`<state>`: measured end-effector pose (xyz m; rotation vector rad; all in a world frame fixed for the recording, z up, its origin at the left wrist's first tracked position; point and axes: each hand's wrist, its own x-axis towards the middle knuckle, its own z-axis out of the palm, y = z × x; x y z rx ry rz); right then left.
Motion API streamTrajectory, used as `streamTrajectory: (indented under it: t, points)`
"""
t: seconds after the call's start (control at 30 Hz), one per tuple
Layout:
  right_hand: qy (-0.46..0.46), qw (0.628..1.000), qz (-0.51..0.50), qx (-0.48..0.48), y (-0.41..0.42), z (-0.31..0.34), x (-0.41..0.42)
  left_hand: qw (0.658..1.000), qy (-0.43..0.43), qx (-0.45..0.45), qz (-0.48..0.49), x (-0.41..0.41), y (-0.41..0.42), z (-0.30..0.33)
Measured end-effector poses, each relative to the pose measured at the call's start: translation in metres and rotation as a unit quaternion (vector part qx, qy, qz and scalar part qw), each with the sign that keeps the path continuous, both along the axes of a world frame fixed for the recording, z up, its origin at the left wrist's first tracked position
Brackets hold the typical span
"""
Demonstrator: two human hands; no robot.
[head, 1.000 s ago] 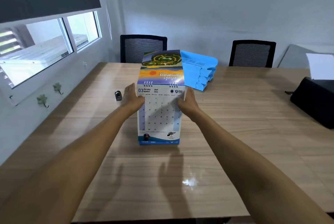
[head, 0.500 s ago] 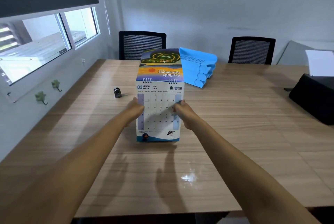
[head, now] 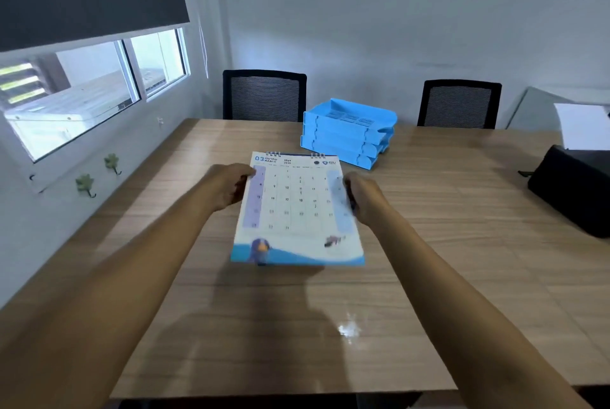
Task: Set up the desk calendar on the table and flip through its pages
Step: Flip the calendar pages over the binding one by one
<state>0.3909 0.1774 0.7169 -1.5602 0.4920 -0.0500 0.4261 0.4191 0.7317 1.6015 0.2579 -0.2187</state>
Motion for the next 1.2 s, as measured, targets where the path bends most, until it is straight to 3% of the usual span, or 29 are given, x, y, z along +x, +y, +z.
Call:
streamTrajectory:
  t: [0.13, 0.2, 0.3, 0.33, 0.4, 0.43, 0.5, 0.57, 0.67, 1.07, 1.13, 1.2]
  points:
    - [-0.068, 0.97, 0.034, 0.23, -0.005, 0.022, 0.005, 0.982, -0.006, -0.187, -0.042, 0.003, 0.003, 0.025]
    - [-0.099, 0.974, 0.066, 0.194, 0.0, 0.027, 0.012, 0.981, -0.036, -0.187, -0.037, 0.009, -0.001, 0.03]
    - [-0.162, 0.979, 0.099, -0.067, 0.01, 0.028, 0.016, 0.989, -0.137, 0.041, -0.043, 0.012, -0.021, 0.031]
    - [-0.179, 0.957, 0.119, -0.197, 0.013, 0.027, 0.018, 0.975, -0.172, 0.135, -0.044, 0.014, -0.026, 0.032]
    - [-0.145, 0.87, 0.162, -0.443, 0.012, 0.019, 0.03, 0.917, -0.24, 0.307, -0.086, 0.024, -0.029, 0.026]
    - [-0.11, 0.825, 0.184, -0.523, 0.011, 0.015, 0.035, 0.888, -0.251, 0.368, -0.114, 0.03, -0.028, 0.021]
    - [-0.073, 0.773, 0.212, -0.593, 0.01, 0.01, 0.042, 0.848, -0.24, 0.448, -0.149, 0.039, -0.025, 0.013]
    - [-0.075, 0.753, 0.213, -0.618, 0.01, 0.008, 0.045, 0.83, -0.225, 0.483, -0.166, 0.045, -0.025, 0.007]
    - [-0.073, 0.749, 0.213, -0.623, 0.01, 0.007, 0.048, 0.806, -0.217, 0.518, -0.186, 0.049, -0.026, 0.005]
    - [-0.078, 0.751, 0.195, -0.627, 0.007, -0.009, 0.056, 0.809, -0.221, 0.519, -0.168, 0.049, -0.026, -0.009]
    - [-0.087, 0.777, 0.167, -0.6, 0.01, -0.02, 0.047, 0.821, -0.225, 0.506, -0.141, 0.042, -0.02, -0.021]
    - [-0.102, 0.86, 0.133, -0.482, 0.018, -0.033, 0.037, 0.876, -0.196, 0.43, -0.095, 0.033, -0.018, -0.035]
